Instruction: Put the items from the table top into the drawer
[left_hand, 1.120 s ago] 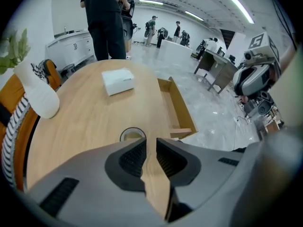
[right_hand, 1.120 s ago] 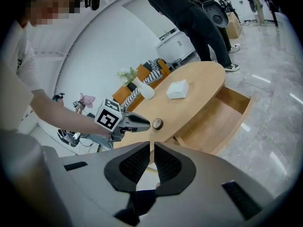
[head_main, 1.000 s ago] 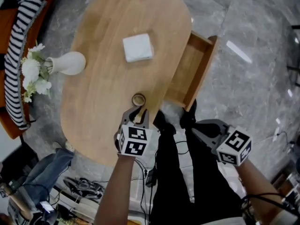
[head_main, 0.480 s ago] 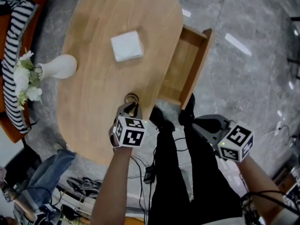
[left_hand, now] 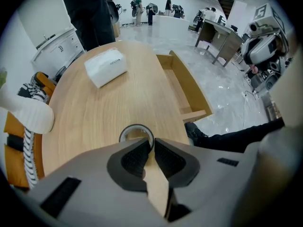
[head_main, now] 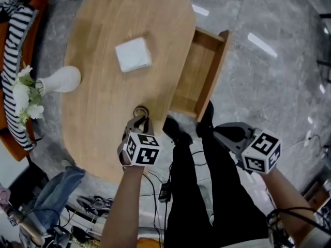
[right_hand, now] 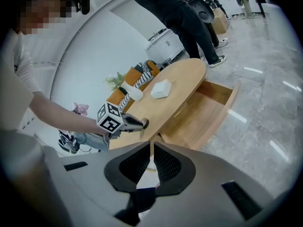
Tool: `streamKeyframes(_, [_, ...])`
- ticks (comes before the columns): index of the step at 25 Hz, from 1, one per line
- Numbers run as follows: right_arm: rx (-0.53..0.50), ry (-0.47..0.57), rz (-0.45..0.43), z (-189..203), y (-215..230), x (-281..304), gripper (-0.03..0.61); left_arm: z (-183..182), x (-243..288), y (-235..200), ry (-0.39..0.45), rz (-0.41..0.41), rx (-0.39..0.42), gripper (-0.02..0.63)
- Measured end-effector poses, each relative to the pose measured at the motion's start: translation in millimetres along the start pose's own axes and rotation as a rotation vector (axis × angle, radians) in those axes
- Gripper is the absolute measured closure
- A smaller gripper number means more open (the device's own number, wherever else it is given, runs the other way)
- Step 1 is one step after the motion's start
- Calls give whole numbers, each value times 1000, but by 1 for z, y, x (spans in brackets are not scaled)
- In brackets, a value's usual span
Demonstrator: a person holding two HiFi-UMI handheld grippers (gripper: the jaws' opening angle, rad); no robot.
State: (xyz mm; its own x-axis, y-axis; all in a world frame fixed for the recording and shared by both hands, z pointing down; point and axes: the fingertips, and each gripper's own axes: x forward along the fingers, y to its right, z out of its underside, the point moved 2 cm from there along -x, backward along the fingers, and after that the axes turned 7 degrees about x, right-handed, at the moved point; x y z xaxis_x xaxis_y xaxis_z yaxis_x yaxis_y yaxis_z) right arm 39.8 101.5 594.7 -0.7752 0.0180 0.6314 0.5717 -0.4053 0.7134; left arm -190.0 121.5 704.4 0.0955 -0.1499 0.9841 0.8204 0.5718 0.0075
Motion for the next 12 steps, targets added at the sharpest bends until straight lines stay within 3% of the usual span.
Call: streamKeyframes(12, [24, -11, 0, -4, 12, 3, 532, -5, -4, -1, 14, -30, 5, 571])
